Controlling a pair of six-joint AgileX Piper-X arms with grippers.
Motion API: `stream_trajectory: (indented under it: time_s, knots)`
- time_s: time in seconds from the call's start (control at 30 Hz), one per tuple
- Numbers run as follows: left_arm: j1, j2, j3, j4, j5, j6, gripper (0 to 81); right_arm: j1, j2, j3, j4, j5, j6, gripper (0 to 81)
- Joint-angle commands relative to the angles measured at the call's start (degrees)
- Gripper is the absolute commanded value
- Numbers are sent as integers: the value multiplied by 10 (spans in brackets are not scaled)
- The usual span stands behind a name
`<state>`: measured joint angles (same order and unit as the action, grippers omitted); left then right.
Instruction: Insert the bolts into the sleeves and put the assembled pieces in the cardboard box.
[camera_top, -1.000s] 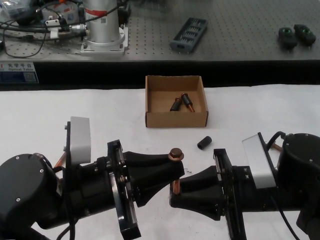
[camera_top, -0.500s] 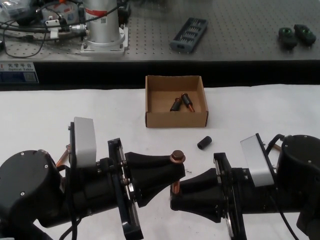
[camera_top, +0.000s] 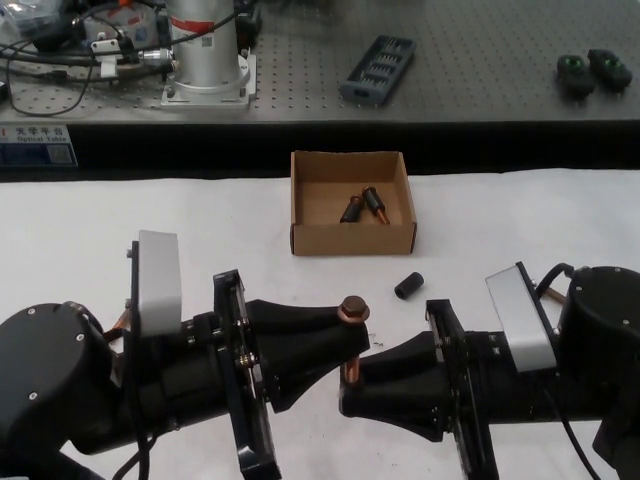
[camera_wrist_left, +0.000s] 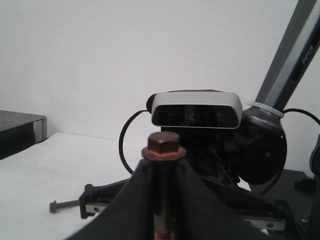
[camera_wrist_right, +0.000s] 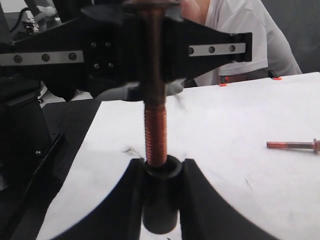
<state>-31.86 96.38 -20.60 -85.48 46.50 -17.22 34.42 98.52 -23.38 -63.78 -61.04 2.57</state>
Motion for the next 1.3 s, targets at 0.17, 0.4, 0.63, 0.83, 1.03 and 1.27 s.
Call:
stream_trajectory:
  time_s: [0.17, 0.4, 0.63, 0.83, 1.03, 1.27]
  knots:
    - [-2, 2, 0, -35, 4, -33, 6, -4, -8, -4, -8, -30, 2, 71]
    - [-2, -1, 0, -35, 4, -48, 6, -4, -8, -4, -8, -52, 4, 71]
    - [-2, -1, 0, -35, 7, -52, 6, -4, -8, -4, -8, -52, 4, 71]
    - [-2, -1, 0, -9, 30, -40, 6, -4, -8, -4, -14, -52, 4, 71]
    - [-2, -1, 0, 33, 40, -13, 6, -4, -8, -4, -47, -52, 31, 71]
    - [-2, -1, 0, 62, 56, 14, 6, -4, -8, -4, -59, -52, 34, 71]
